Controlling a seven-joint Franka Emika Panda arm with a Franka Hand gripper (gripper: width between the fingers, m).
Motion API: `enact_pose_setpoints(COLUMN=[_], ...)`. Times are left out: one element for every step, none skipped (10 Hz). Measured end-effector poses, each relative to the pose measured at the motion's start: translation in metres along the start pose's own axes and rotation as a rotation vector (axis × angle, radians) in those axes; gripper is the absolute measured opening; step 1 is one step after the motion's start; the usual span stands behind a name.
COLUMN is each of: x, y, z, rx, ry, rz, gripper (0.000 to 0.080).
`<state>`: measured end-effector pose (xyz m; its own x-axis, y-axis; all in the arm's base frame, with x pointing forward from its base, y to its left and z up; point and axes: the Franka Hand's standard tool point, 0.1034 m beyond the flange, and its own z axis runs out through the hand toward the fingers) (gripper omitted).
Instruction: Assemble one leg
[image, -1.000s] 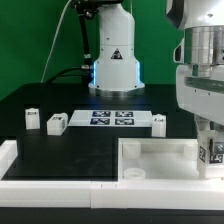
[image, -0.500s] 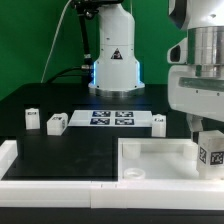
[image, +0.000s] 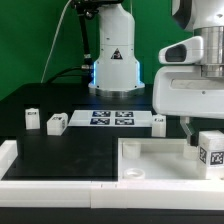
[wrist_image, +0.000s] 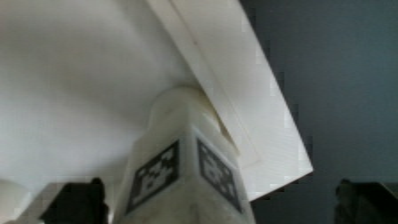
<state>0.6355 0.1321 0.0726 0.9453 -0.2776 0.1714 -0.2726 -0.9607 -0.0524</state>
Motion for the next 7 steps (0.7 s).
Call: enact_pose_setpoints(x=[0.0016, 0.0035, 0.0048, 0.005, 0.0055, 0.0055, 0.0055], y=[0.0018, 0.0053, 0.0079, 0.0083, 0.0095, 0.0099, 0.0099], z=[-0.0009, -0.0009, -0.0009, -0.0009, -0.0007, -0.0005, -0.0004], rx=[-0.003, -0.008, -0.016, -0.017, -0.024, -0.024, -0.024], ry=[0.002, 0.004, 0.005, 0.005, 0.005, 0.005, 0.005], rz=[-0.11, -0.217, -0.31, -0.325, -0.396, -0.388, -0.369], gripper=[0.0649, 0.0649, 0.0649, 0.0649, 0.0649, 0.0649, 0.0519])
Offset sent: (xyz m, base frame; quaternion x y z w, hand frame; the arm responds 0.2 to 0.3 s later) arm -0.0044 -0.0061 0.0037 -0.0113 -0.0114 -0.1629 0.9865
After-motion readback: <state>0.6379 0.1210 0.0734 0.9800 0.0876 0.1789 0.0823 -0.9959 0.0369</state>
